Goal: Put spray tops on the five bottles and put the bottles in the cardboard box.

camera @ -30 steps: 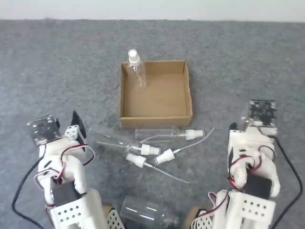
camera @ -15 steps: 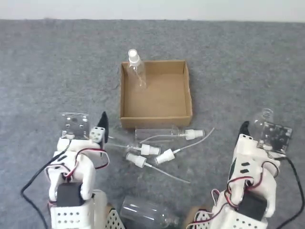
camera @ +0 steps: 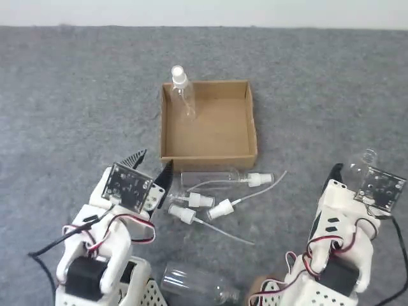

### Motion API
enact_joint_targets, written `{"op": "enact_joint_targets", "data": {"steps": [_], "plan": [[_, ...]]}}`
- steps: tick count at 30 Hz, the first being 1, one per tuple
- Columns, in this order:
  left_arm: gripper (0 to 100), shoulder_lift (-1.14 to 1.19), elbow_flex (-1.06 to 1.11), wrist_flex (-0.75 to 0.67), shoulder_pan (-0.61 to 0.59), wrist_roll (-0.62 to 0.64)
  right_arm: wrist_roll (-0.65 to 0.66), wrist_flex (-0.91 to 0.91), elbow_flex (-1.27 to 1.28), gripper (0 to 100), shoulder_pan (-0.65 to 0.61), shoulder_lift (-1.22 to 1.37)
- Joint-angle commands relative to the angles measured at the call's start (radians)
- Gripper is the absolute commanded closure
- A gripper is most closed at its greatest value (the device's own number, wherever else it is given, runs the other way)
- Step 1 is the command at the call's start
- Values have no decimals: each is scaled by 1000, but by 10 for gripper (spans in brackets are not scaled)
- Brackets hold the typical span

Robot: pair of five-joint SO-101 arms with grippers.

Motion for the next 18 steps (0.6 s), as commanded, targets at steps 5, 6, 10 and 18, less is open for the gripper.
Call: {"op": "enact_joint_targets", "data": {"steps": [5, 6, 10, 18], "plan": [[823, 345, -188, -2, 121, -11, -11, -28, -2, 988, 12, -16], [823, 407, -219, -2, 135, -11, -9, -30, 5, 988, 12, -16], [823, 623, -343, 2, 213, -11, -8, -74, 37, 987, 12, -16], [823, 982, -524, 5, 376, -11, -8, -82, 41, 987, 13, -16]]}}
